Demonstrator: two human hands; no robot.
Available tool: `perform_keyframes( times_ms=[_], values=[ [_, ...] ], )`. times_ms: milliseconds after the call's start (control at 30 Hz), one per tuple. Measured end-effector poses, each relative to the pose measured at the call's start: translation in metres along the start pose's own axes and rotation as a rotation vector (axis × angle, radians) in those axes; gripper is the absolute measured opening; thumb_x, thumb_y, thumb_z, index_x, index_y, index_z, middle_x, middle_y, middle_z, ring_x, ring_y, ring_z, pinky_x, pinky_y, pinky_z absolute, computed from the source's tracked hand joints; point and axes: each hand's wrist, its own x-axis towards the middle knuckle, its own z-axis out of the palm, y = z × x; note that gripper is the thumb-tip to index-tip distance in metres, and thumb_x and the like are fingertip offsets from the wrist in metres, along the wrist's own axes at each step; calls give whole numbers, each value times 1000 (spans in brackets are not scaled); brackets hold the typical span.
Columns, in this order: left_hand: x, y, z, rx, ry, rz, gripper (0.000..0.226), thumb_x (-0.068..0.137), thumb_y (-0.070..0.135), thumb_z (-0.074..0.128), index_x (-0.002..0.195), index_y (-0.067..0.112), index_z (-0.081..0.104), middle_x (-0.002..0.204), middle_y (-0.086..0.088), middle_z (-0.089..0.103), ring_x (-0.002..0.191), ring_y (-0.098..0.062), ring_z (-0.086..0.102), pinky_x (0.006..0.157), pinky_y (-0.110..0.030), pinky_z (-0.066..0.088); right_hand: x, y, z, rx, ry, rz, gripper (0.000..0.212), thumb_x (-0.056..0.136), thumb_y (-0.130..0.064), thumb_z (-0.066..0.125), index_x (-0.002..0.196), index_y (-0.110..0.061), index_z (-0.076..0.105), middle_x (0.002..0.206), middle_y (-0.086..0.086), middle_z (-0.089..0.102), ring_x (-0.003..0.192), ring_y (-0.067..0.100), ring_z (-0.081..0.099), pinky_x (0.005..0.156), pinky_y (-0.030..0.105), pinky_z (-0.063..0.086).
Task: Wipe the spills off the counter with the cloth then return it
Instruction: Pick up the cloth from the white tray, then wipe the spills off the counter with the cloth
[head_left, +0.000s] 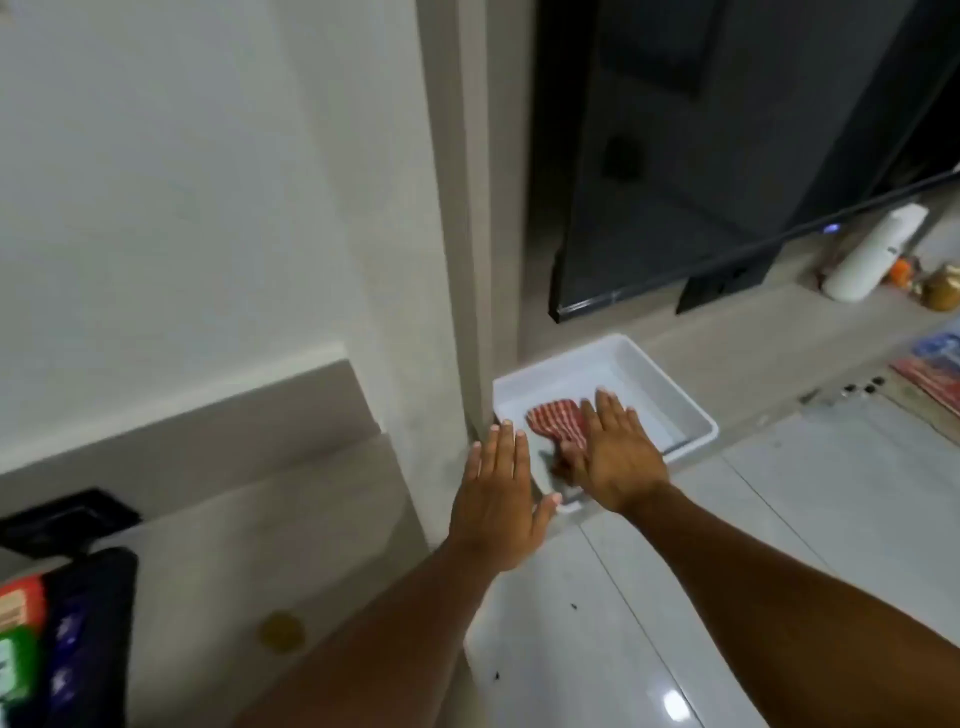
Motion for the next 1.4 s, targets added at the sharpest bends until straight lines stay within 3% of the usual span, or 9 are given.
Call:
perform_keyframes(
  times_ms=[133,400,567,700,867,1000,1100,1200,1400],
  values=[
    [15,13,33,45,33,-57,83,102,57,44,162,5,19,171,-19,19,157,-38,20,127,-48,13,23,0,24,55,-42,35,70,105,-53,18,160,-13,0,168,14,-7,154,31,-9,122,41,-8],
    [39,2,60,60,-15,-17,77,106,58,29,164,12,9,173,-13,11,159,-34,13,129,-45,13,54,-21,56,174,-180,14,80,105,-53,41,159,-26,-12,165,1,-25,150,25,-23,124,47,-1],
    [38,-8,58,80,-22,-35,86,96,63,11,163,10,8,173,-14,12,159,-36,14,127,-46,9,67,-29,60,205,-166,114,80,101,-42,58,159,-32,4,169,-1,-8,155,29,-4,121,46,0],
    [26,-18,41,95,-5,-32,82,104,58,30,163,7,7,173,-16,10,159,-35,12,128,-46,10,65,-32,42,271,-116,129,62,105,-34,51,158,-26,19,168,3,14,153,29,14,123,46,10],
    [0,-40,5,98,12,-60,78,106,54,33,163,7,9,173,-16,9,160,-33,8,130,-48,11,29,-67,13,157,-58,104,86,99,-43,60,158,-35,-3,169,-5,-8,155,28,-4,123,54,7],
    [-50,-54,-21,104,13,-89,74,108,49,30,164,7,5,174,-15,5,160,-32,2,130,-48,4,-31,-129,-2,193,73,-24,79,103,-37,55,159,-34,0,168,-5,-11,155,25,-5,117,42,-5],
    [-121,-73,-30,83,16,-126,73,106,40,35,163,4,8,173,-17,8,160,-33,4,130,-48,3,-87,-180,5,246,65,-91,80,100,-27,61,160,-35,9,169,-3,-5,155,24,0,125,43,5],
    [-196,-96,-30,90,5,-176,76,103,40,38,162,3,8,172,-18,8,160,-34,7,129,-49,5,-140,-221,28,288,20,-101,78,98,-20,61,159,-36,15,169,-2,0,155,22,3,119,34,6],
    [-326,-148,-12,135,-116,-303,78,106,47,34,163,4,3,173,-19,4,160,-34,2,129,-49,5,-221,-272,77,336,-75,-19,86,90,3,59,156,-39,23,168,2,14,152,27,19,120,43,24]
  ],
)
